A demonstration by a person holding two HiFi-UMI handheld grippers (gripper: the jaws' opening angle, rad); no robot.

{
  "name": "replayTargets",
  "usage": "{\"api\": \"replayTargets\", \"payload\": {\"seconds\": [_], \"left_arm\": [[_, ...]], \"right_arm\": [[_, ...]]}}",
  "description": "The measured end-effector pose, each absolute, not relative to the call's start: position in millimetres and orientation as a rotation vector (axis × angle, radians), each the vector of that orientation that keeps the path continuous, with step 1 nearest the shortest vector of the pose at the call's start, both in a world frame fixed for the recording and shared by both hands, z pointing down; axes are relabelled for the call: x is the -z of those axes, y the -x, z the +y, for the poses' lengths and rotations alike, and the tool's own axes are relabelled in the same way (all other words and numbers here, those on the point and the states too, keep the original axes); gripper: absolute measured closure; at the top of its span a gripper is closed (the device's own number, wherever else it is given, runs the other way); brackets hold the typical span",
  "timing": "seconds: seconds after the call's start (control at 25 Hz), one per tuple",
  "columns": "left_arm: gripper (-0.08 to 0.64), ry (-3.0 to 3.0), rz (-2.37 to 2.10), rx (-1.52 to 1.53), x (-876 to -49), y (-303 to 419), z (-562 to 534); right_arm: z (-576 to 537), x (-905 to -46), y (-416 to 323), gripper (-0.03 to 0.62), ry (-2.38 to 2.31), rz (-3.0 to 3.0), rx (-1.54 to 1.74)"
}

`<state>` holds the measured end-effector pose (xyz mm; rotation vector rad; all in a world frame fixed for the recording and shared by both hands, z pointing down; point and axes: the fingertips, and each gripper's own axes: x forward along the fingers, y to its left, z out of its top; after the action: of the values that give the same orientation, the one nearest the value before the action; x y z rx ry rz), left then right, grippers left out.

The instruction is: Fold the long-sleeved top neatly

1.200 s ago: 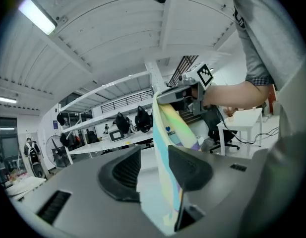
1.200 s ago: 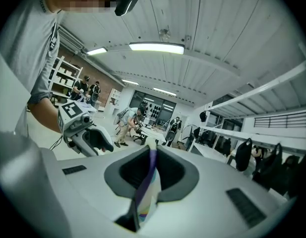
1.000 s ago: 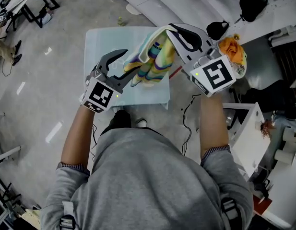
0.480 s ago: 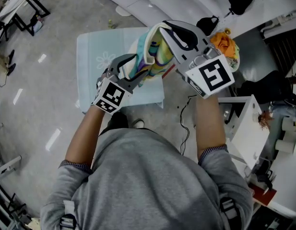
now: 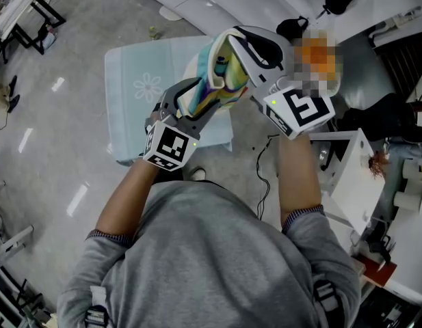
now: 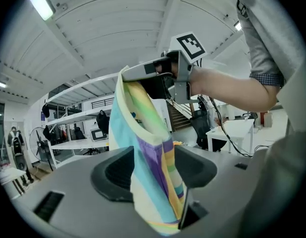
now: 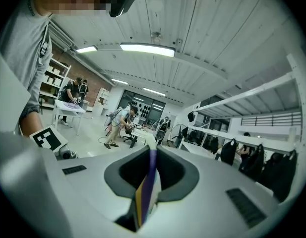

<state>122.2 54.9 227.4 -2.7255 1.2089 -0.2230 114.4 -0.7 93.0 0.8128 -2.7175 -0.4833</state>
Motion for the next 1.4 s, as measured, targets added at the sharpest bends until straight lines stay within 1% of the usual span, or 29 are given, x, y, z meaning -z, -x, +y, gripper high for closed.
{"api": "replayTargets", "payload": {"seconds": [0.24, 0.36, 0.44, 0.52, 0.56, 0.6, 0.76, 0.96, 1.2, 1.4], "left_arm": [[0.279, 2.686, 1.322, 0.206, -224, -116, 49], [0.291, 2.657, 1.377, 0.221, -226, -112, 41], [0.361, 2.630, 1.417, 0.242, -229, -106, 36], [0.472, 2.606, 1.449, 0.244, -229, -96, 34], [0.499, 2.591, 1.463, 0.236, -227, -90, 35], [0.508, 2.573, 1.480, 0.225, -224, -82, 36], [0.520, 2.510, 1.534, 0.163, -200, -40, 42], [0.522, 2.446, 1.536, 0.154, -164, 0, 49], [0.526, 2.438, 1.445, 0.231, -130, 13, 71], [0.526, 2.409, 1.392, 0.266, -103, 9, 101]], "right_arm": [[-2, -92, -111, 0.551, -0.848, -2.708, 0.472], [2, -92, -103, 0.551, -0.832, -2.719, 0.462], [4, -90, -100, 0.551, -0.827, -2.723, 0.465], [3, -89, -101, 0.551, -0.832, -2.715, 0.477], [1, -89, -103, 0.551, -0.838, -2.708, 0.483], [-2, -89, -107, 0.551, -0.845, -2.701, 0.488], [-5, -92, -124, 0.549, -0.852, -2.675, 0.503], [8, -105, -126, 0.549, -0.775, -2.643, 0.528], [31, -113, -129, 0.551, -0.687, -2.655, 0.559], [58, -113, -133, 0.551, -0.643, -2.689, 0.556]]}}
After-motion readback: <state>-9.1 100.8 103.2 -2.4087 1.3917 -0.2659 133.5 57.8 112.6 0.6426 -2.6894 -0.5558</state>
